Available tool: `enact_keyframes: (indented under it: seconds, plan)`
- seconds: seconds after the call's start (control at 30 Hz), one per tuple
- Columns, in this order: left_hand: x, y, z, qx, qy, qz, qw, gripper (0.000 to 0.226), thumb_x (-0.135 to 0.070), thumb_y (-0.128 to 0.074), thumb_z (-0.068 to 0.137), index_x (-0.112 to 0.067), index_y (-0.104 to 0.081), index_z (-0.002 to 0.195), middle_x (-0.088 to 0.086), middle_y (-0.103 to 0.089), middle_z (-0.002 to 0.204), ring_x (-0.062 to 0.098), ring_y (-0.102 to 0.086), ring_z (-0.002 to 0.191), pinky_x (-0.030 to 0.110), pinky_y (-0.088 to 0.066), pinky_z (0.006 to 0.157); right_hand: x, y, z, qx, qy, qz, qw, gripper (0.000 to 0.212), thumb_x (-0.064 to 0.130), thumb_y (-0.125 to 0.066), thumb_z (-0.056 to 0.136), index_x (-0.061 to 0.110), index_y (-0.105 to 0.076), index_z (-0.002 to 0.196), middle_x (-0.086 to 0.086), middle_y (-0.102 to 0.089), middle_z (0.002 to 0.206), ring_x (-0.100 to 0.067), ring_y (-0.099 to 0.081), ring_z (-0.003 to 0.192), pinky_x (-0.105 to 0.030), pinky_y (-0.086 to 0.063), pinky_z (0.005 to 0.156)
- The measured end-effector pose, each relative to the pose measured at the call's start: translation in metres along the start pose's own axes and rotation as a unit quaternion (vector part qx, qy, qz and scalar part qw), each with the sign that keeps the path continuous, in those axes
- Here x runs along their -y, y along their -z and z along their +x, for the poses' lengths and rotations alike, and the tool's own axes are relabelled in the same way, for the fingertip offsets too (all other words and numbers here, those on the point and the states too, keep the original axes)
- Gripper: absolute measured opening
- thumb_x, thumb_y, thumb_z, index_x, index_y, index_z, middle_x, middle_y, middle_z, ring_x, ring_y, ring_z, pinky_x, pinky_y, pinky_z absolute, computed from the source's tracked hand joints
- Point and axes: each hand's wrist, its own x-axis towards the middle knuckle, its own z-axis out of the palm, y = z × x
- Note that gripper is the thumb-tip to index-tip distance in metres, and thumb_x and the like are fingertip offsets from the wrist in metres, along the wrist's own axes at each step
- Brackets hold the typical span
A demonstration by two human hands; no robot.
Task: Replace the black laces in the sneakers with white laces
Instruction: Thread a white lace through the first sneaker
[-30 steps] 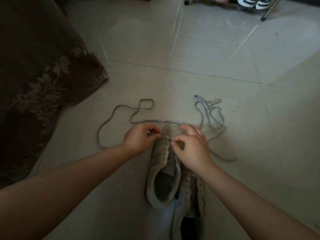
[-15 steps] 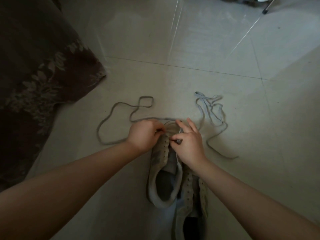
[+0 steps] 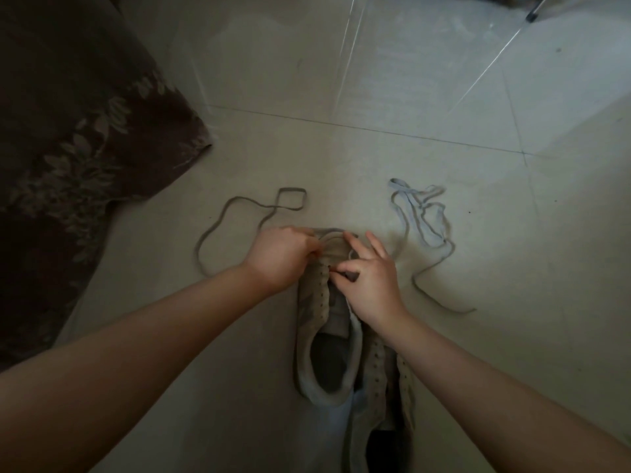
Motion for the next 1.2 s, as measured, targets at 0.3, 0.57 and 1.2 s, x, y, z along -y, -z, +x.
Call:
enact_keyframes:
  seconds: [0.3,0.57,1.2]
  plan:
    - [0.001,0.011,0.01,0.071,-0.042,0.076,0.994,0.025,-0.024,-0.045,0.093,-0.025,-0.065,0.107,-0.002,-0.062,0.112,0.021,-0.057,0.109,0.029,-0.044,0.074,0.004,-0.007,-0.004,-0.037,0.035,0.007,0.999,0.01,0.025,-0.07,0.069,0.02,-0.078,0.074,-0.014,-0.062,0.125,-0.043,-0.044,0.126,-0.042,-0.032,0.106]
    - [0.014,-0.012,0.004,0.045,0.126,-0.236,0.962,0.004,-0.018,-0.071,0.08,-0.022,-0.072,0.081,-0.004,-0.07,0.085,0.005,-0.06,0.074,0.024,-0.047,0.072,0.007,-0.008,-0.004,-0.033,0.013,0.036,0.999,0.009,0.025,-0.073,0.072,0.022,-0.078,0.08,-0.009,-0.057,0.132,-0.038,-0.039,0.132,-0.041,-0.029,0.108]
    - [0.001,-0.034,-0.003,0.012,0.165,-0.277,0.947,0.033,-0.061,-0.051,0.051,-0.033,-0.046,0.068,-0.003,-0.056,0.08,0.018,-0.055,0.081,0.036,-0.049,0.073,0.019,-0.006,0.006,0.061,0.001,0.017,0.998,0.007,0.0,-0.056,0.08,0.004,-0.061,0.077,-0.011,-0.029,0.152,-0.021,-0.034,0.137,-0.013,-0.019,0.106]
